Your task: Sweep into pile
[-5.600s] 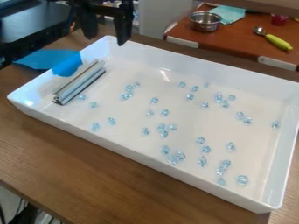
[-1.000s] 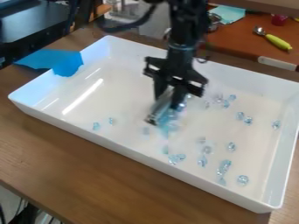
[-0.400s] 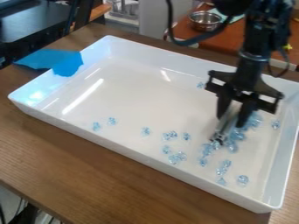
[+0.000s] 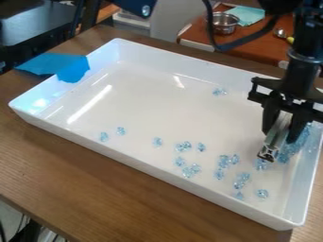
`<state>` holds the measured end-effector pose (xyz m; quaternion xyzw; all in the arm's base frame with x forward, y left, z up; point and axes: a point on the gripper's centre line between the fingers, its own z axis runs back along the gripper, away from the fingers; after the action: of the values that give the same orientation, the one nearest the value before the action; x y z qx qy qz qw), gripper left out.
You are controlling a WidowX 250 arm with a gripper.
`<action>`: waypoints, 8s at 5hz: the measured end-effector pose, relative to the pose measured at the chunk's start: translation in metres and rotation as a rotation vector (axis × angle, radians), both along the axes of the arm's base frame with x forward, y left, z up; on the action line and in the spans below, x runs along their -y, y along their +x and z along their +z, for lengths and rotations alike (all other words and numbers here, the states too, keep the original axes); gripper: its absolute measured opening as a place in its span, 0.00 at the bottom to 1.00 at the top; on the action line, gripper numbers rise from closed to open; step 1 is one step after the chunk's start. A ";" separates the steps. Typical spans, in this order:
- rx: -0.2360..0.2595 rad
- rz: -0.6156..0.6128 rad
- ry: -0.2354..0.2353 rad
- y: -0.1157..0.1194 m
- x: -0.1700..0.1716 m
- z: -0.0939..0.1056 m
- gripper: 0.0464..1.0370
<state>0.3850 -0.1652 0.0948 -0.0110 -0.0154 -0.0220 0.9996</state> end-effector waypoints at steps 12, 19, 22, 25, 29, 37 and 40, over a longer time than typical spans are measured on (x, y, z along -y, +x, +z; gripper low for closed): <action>0.083 -0.141 0.215 -0.071 -0.241 -0.014 0.33; 0.019 -0.090 0.096 -0.079 -0.101 -0.018 0.33; -0.034 -0.027 0.008 -0.081 -0.046 -0.017 0.33; -0.067 0.238 -0.103 -0.075 0.002 -0.018 0.33; -0.071 0.393 -0.126 -0.067 -0.004 -0.016 0.33; -0.002 0.067 0.153 0.012 -0.223 -0.003 0.33; -0.075 -0.050 0.142 0.026 -0.153 -0.008 0.33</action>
<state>0.4110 -0.0124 0.0868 0.0590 0.0238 -0.0476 0.9968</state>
